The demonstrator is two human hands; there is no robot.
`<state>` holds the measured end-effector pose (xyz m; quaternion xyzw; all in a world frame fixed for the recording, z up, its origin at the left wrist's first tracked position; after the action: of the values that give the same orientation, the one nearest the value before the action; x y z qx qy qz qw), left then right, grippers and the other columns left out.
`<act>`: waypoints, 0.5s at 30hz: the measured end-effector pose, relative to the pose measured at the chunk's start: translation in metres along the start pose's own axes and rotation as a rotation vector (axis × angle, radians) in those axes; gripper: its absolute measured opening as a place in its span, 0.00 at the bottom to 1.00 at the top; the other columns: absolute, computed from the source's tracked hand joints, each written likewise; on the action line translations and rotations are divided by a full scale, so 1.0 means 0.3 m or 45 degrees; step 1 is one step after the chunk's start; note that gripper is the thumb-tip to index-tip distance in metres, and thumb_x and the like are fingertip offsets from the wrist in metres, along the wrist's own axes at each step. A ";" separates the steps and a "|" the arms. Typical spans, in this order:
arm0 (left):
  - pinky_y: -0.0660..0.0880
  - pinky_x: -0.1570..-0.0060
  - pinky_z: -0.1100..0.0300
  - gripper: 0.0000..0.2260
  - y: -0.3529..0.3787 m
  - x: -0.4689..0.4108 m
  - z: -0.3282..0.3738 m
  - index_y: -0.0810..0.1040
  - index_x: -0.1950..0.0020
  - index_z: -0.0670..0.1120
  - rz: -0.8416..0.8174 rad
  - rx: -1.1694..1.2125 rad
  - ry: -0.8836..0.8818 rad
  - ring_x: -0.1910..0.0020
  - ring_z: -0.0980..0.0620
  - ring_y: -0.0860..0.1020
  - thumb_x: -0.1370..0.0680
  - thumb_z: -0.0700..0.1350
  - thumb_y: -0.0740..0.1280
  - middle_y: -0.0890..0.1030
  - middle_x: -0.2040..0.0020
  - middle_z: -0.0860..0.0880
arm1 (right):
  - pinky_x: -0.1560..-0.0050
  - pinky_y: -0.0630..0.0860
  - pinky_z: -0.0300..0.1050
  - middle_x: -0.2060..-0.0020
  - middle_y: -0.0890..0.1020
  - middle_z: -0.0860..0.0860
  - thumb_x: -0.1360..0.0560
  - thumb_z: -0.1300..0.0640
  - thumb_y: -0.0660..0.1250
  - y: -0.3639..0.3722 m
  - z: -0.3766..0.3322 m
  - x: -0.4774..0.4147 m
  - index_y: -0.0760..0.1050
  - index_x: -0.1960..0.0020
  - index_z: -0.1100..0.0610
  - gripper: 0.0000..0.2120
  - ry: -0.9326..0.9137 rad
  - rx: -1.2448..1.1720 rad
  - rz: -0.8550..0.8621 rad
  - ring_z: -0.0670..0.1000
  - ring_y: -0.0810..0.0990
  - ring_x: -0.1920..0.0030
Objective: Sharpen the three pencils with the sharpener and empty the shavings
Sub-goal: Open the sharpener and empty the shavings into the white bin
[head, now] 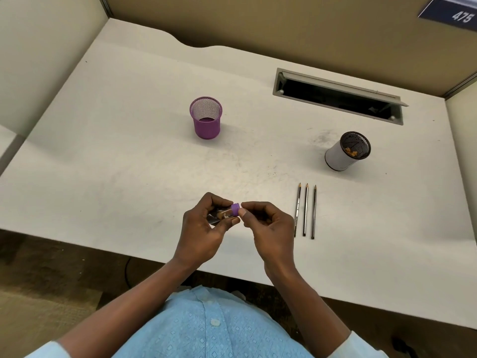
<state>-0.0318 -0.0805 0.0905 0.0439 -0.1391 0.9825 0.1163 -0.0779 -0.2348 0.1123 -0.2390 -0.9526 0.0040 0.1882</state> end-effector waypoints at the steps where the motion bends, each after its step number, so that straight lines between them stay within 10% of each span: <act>1: 0.86 0.49 0.43 0.11 0.000 -0.001 0.003 0.83 0.44 0.47 -0.001 0.005 0.004 0.52 0.49 0.87 0.24 0.41 0.81 0.88 0.52 0.54 | 0.49 0.84 0.42 0.57 0.90 0.48 0.24 0.60 0.80 0.000 0.005 0.003 0.89 0.49 0.54 0.04 -0.036 0.014 -0.006 0.47 0.89 0.54; 15: 0.86 0.52 0.54 0.10 0.002 0.008 0.030 0.81 0.45 0.42 -0.046 -0.065 0.075 0.53 0.57 0.88 0.22 0.37 0.78 0.88 0.54 0.58 | 0.55 0.82 0.39 0.56 0.89 0.45 0.24 0.64 0.77 0.001 0.022 0.019 0.89 0.50 0.55 0.06 -0.482 0.289 0.046 0.46 0.88 0.55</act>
<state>-0.0337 -0.0830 0.0993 0.0143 -0.1598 0.9772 0.1392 -0.0847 -0.2314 0.1081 -0.2282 -0.9600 0.1594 0.0318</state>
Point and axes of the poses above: each hand's wrist, its own x-axis away from the middle knuckle, its own y-axis out of the palm, z = x × y, the point moved 1 cm from there along -x, towards the middle knuckle
